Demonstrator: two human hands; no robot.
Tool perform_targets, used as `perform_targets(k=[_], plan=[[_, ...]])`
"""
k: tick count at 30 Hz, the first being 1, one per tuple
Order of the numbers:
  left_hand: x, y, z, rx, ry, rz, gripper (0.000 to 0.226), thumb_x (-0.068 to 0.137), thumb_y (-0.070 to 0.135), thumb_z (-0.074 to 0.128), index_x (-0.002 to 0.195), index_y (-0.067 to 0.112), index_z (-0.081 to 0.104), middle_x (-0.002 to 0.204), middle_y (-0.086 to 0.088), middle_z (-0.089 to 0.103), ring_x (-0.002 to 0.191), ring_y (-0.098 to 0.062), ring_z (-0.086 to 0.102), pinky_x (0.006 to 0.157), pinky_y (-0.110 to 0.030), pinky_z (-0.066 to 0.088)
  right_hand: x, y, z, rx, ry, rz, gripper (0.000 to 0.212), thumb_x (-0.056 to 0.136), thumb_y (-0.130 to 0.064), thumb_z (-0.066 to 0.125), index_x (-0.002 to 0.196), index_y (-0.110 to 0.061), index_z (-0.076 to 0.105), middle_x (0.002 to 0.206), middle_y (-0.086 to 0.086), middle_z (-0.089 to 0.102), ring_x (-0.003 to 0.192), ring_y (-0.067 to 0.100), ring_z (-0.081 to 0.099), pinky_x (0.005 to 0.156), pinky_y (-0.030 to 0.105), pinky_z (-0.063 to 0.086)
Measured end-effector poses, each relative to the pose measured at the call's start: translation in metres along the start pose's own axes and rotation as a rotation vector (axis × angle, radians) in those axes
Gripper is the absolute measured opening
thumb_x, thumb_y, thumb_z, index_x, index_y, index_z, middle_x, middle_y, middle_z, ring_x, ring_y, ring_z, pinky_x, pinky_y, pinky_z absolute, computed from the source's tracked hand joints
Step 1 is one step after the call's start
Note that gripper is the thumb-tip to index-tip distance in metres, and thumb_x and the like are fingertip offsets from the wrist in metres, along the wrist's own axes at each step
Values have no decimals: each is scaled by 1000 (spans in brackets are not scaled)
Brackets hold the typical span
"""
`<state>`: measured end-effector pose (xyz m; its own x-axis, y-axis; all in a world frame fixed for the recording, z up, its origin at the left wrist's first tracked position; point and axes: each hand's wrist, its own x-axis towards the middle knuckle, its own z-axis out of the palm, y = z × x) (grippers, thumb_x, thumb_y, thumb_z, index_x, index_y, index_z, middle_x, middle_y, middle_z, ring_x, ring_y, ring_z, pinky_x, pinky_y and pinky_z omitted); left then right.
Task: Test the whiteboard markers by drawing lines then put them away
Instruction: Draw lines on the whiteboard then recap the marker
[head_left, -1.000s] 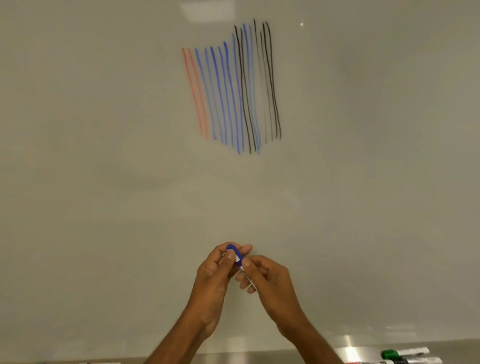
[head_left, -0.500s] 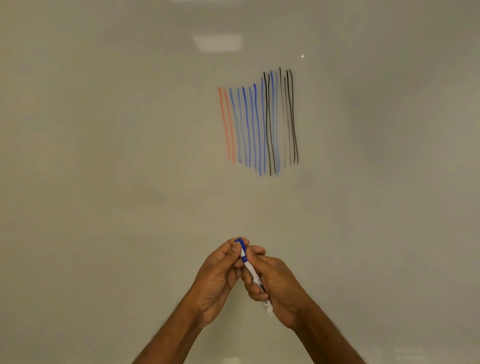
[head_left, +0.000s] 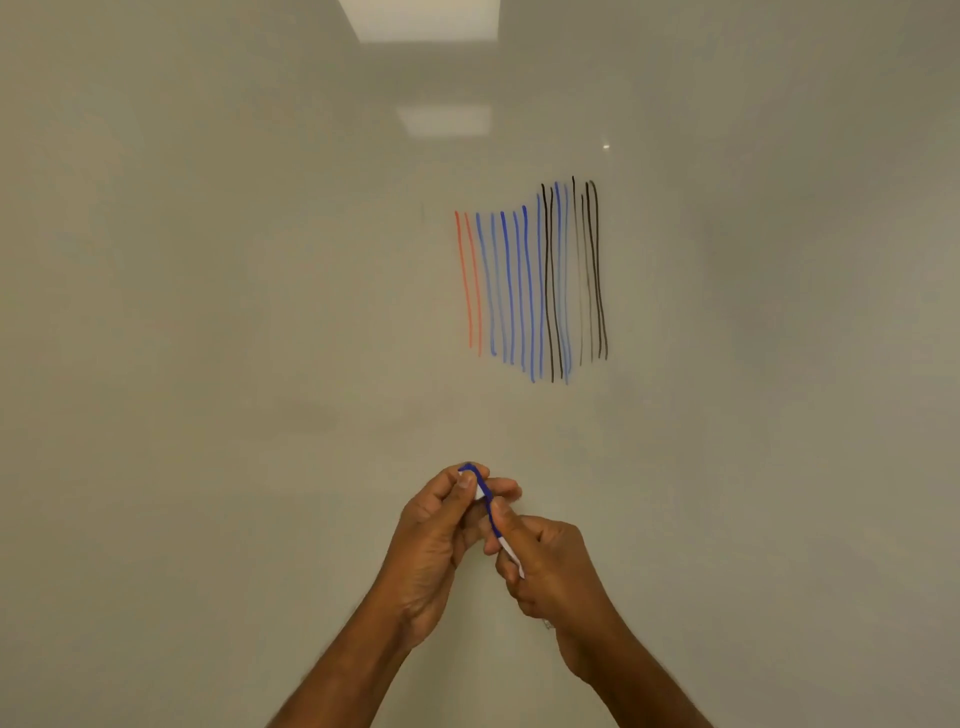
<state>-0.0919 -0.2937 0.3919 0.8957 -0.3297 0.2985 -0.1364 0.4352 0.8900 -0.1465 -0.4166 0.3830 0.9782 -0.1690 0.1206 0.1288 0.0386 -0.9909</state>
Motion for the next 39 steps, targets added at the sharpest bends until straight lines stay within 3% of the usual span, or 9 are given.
perform_targets(k=[4,6,12,16,22,25,29,33,39], plan=[[16,20,-4,88,137,167,30,105,25,48,121,4,63,109,-14,77,108,-27,73,102,-44,54,3,-12,-5,-29,-50,-107,21,102,-30,53,111,-22,70,73,5,67,57,12,48,50,22,36],[22,31,-8,177,195,284,26,105,24,51,120,7,65,108,-11,77,107,-24,73,101,-44,54,7,-21,-8,-58,-30,-217,26,102,-20,55,121,-34,64,87,5,74,63,14,56,55,24,42],[40,63,-16,395,293,583,21,103,26,57,120,19,67,105,1,78,106,-14,72,98,-29,53,25,-59,-16,457,-82,-242,28,98,-5,48,117,-7,68,107,19,72,87,23,67,71,28,55],[50,78,-16,500,318,707,27,97,33,61,119,20,68,110,4,76,111,-11,69,98,-20,51,38,-82,-26,783,-163,-238,41,87,3,52,125,-7,63,119,21,68,100,23,69,80,30,57],[85,87,-16,735,342,873,40,102,23,58,142,20,58,153,7,52,146,-5,40,116,-17,33,48,-107,-32,588,16,-433,36,89,2,61,122,-9,64,109,19,72,96,22,72,79,28,60],[108,96,-10,840,320,1042,30,104,14,57,134,12,60,158,0,45,155,-13,25,124,-28,25,49,-123,-34,480,125,-559,45,78,-27,77,118,-11,67,105,18,73,95,24,71,84,34,59],[139,108,-3,863,316,1133,27,102,11,59,128,7,63,158,-5,44,156,-19,22,126,-42,25,58,-142,-44,218,404,-749,35,94,-51,53,105,-27,74,95,3,77,100,16,71,92,30,50],[161,111,1,907,343,1218,36,102,15,58,137,5,58,155,-7,48,155,-18,26,124,-53,26,70,-162,-56,108,574,-933,15,102,-22,53,99,-24,67,87,-8,76,93,2,68,81,3,44],[173,106,3,900,410,1340,39,101,15,56,138,4,55,148,-12,55,151,-21,35,124,-52,27,99,-181,-74,-71,594,-1031,13,95,-23,63,102,-13,65,96,4,71,91,16,69,76,25,59]])
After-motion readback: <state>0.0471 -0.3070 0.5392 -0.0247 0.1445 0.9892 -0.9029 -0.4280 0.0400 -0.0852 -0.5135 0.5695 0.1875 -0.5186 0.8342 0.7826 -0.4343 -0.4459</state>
